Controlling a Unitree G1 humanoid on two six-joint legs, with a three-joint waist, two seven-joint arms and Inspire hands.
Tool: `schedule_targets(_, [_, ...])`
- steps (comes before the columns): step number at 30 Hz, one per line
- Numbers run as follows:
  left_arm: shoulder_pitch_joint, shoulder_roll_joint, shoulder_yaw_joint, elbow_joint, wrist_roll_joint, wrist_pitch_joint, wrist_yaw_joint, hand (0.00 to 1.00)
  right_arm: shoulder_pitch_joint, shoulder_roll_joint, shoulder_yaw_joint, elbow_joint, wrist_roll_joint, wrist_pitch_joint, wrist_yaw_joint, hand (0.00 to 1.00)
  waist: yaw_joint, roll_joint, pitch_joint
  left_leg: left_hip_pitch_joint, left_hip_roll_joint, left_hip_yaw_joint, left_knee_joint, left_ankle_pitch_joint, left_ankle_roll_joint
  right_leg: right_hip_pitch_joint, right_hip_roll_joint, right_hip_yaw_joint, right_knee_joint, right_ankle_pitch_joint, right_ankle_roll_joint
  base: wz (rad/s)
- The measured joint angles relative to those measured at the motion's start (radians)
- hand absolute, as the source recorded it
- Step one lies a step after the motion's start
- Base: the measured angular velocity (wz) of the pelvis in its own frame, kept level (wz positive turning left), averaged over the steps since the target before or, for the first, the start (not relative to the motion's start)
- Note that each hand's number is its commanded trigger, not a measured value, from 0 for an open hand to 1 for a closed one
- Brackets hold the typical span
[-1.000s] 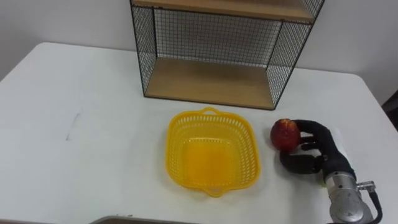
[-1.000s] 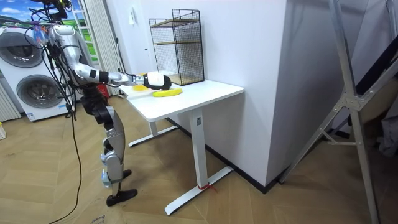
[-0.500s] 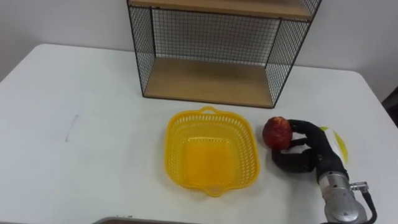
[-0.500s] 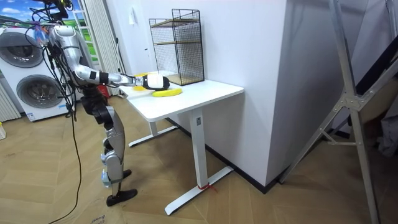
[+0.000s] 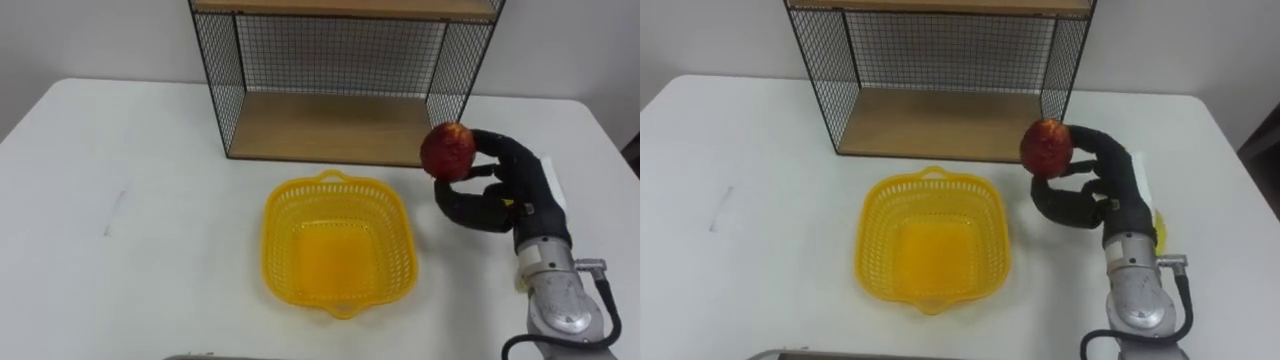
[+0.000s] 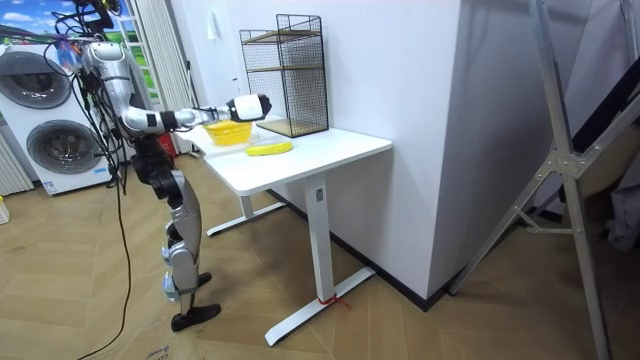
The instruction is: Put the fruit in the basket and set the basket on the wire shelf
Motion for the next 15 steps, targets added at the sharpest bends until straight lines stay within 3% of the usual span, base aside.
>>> schedule_targets(10, [-0.011,0.002,-0.02,0.02,0.0,0.0,-0.013,0.0,0.0,-0.006,0.031,-0.114,-0.041,0.0,0.06,1.0,0.003,0.0,0.0007,-0.003,0.003,0.014,-0.012,0.0,0.0,-0.01,0.001,0.008,0.002,0.0,0.0,-0.03])
schedule_targets(13, [-0.025,0.002,-0.02,0.023,-0.001,0.0,-0.024,0.0,0.0,-0.013,0.075,-0.119,-0.082,0.01,0.126,1.0,0.007,-0.006,-0.0011,-0.009,0.003,0.014,-0.013,0.0,0.0,-0.017,0.002,0.011,0.002,0.0,0.0,-0.02])
schedule_targets(15, [-0.033,0.003,-0.02,0.023,-0.003,0.0,-0.024,0.0,0.0,-0.015,0.099,-0.12,-0.094,0.022,0.17,1.0,0.029,-0.018,-0.0021,-0.013,0.003,0.018,-0.01,0.001,0.0,-0.027,0.003,0.025,0.002,0.001,-0.001,-0.08])
